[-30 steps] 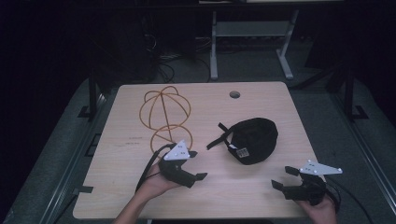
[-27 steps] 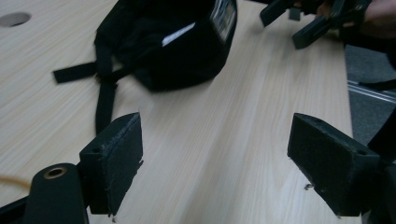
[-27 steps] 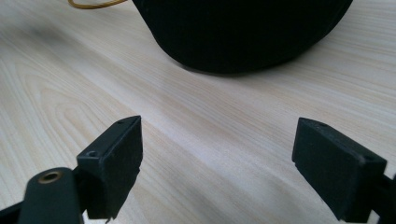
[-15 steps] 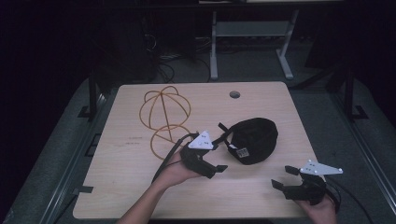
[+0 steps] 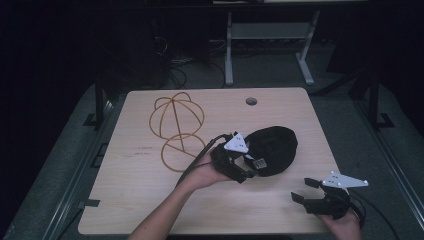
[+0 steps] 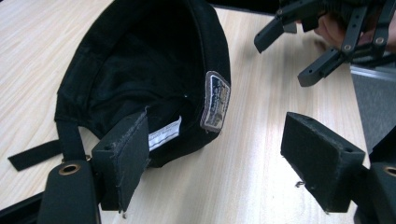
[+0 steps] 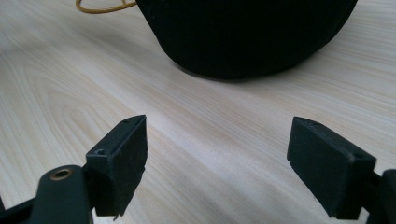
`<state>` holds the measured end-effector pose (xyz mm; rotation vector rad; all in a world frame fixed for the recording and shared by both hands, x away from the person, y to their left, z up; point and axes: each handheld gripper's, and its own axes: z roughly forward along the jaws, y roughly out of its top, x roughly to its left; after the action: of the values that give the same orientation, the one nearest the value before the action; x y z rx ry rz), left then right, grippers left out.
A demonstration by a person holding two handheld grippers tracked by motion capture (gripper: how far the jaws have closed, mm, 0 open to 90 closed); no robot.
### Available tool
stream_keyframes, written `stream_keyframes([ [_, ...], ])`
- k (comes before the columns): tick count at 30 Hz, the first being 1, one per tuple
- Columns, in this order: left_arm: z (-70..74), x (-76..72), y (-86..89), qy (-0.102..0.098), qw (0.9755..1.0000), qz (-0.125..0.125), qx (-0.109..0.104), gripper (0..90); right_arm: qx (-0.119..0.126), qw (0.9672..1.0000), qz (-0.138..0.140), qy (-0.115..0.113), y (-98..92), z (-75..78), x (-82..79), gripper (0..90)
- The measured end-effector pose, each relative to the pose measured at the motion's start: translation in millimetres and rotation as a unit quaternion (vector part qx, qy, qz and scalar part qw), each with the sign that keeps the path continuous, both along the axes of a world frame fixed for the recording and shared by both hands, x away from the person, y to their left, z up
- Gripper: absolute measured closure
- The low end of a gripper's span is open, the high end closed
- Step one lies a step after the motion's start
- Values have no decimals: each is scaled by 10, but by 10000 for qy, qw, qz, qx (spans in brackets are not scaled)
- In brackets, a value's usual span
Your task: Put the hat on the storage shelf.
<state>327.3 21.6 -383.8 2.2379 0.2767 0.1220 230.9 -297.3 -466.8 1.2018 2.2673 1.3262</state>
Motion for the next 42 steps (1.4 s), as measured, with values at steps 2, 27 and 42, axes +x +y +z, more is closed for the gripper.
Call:
stream_keyframes([
  [2, -1, 3, -20, 5, 10000, -36, -10, 245, 11, 10000, 19, 10, -7, -2, 5, 199],
  [27, -133, 199, -340, 57, 9954, -269, 919, 511, 108, 9999, 52, -92, -18, 26, 0, 183],
  [42, 76, -19, -301, -58, 9947, -860, 556, 818, 292, 9990, 204, -253, 98, 83, 26, 181],
])
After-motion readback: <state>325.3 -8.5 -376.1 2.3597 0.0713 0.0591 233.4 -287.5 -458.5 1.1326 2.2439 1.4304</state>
